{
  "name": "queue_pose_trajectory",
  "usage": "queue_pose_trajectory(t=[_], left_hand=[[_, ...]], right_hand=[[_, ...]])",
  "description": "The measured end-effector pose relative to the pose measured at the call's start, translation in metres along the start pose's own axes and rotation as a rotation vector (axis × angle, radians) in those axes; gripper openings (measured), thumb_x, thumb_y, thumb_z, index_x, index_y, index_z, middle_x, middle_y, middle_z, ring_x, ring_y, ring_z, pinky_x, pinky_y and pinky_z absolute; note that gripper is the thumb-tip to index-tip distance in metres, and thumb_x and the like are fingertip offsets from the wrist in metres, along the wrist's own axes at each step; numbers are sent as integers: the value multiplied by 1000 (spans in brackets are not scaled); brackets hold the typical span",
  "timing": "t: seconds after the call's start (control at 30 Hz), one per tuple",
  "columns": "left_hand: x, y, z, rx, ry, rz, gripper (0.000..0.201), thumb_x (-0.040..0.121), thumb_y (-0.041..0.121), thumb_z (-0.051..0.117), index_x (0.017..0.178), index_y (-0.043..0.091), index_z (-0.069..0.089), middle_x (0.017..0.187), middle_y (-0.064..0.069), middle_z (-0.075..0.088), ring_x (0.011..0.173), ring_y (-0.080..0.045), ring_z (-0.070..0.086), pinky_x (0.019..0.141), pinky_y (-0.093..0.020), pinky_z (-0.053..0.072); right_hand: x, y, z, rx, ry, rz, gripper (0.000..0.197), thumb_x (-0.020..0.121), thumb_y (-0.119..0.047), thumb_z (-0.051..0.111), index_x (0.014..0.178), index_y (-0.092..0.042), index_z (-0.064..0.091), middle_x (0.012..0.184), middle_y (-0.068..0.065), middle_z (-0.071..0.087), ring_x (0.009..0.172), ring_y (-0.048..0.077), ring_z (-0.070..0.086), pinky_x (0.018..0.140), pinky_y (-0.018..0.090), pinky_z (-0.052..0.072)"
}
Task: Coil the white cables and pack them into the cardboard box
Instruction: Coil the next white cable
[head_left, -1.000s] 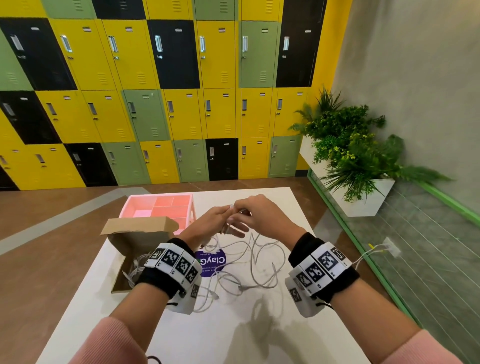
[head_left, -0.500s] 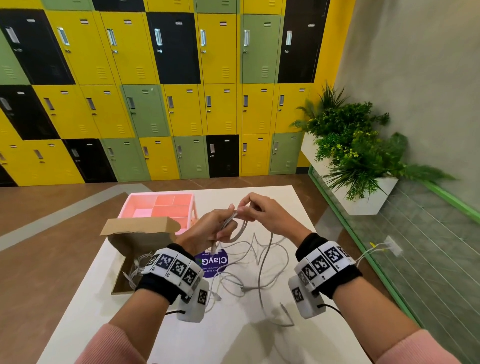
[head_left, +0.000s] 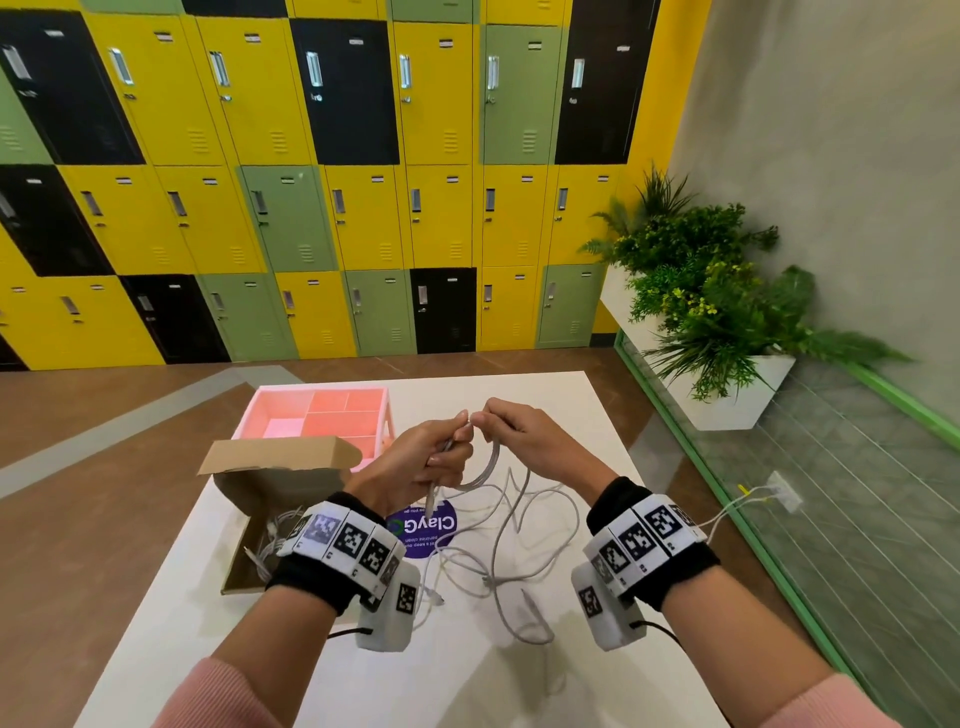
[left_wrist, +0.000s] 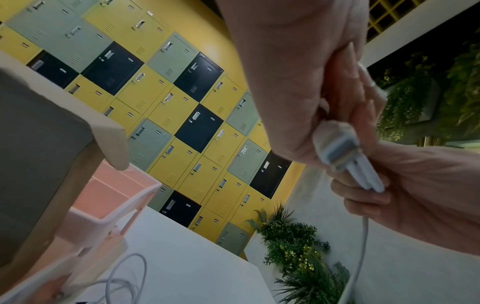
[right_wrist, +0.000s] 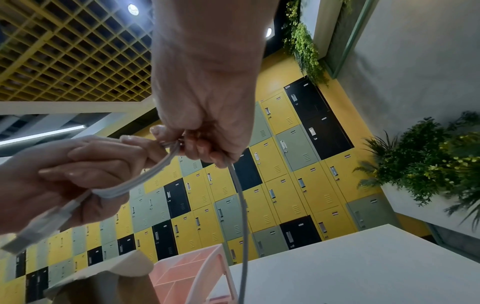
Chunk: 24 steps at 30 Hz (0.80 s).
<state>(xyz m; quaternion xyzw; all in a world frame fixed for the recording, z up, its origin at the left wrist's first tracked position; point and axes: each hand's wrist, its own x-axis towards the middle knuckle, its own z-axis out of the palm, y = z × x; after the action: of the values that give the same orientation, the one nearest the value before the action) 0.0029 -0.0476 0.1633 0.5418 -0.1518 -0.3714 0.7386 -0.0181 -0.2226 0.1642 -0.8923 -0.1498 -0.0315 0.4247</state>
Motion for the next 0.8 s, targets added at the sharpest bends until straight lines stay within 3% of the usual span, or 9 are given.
queue_pose_trajectory(t=[0.1,0.23,0.4,0.5,0.63,0.73,0.8], left_hand=[[-1,0,-3,-114,-46,51,37,102,31,30,72,15,43,41,10,28,29,-2,20,40,-17,27],[-5,3,-5,-261,-90,111,35,102,31,29,74,15,43,41,10,30,28,-1,23,40,-18,31],[-6,8,-1,-192,-93,193,33,103,30,28,79,13,43,45,10,32,31,-1,24,43,-17,33],[-5,11,2,-128,-43,268,31,103,28,30,87,10,49,46,10,33,32,0,24,45,-16,32],[-5,12,4,15,90,328,43,105,25,28,118,-4,56,48,7,36,34,-3,25,48,-17,33],[-3,9,4,100,159,357,47,104,26,31,124,-12,51,52,3,51,42,-4,40,63,-21,42],[-2,8,5,122,187,363,38,102,27,34,119,1,57,72,0,70,54,-5,56,78,-27,44]], right_hand=[[0,2,-3,125,21,-26,30,100,-33,43,88,-9,57,70,-4,46,64,6,39,62,21,33],[-3,12,-1,208,33,0,24,101,-30,40,92,-15,56,71,2,39,62,9,35,57,21,32],[-5,24,17,231,84,127,27,102,-30,37,84,-28,57,67,-1,43,54,9,39,51,22,36],[-7,30,27,264,-7,206,29,103,-26,34,92,-17,59,64,0,45,51,11,42,48,22,38],[-17,28,33,276,-137,245,31,104,-27,30,99,-12,57,61,0,46,46,10,41,44,18,36],[-21,23,37,116,-257,295,28,103,-27,30,100,-11,53,63,0,47,48,12,40,44,20,35],[-24,21,40,8,-375,314,28,103,-28,31,98,-12,53,65,0,48,50,14,40,47,24,35]])
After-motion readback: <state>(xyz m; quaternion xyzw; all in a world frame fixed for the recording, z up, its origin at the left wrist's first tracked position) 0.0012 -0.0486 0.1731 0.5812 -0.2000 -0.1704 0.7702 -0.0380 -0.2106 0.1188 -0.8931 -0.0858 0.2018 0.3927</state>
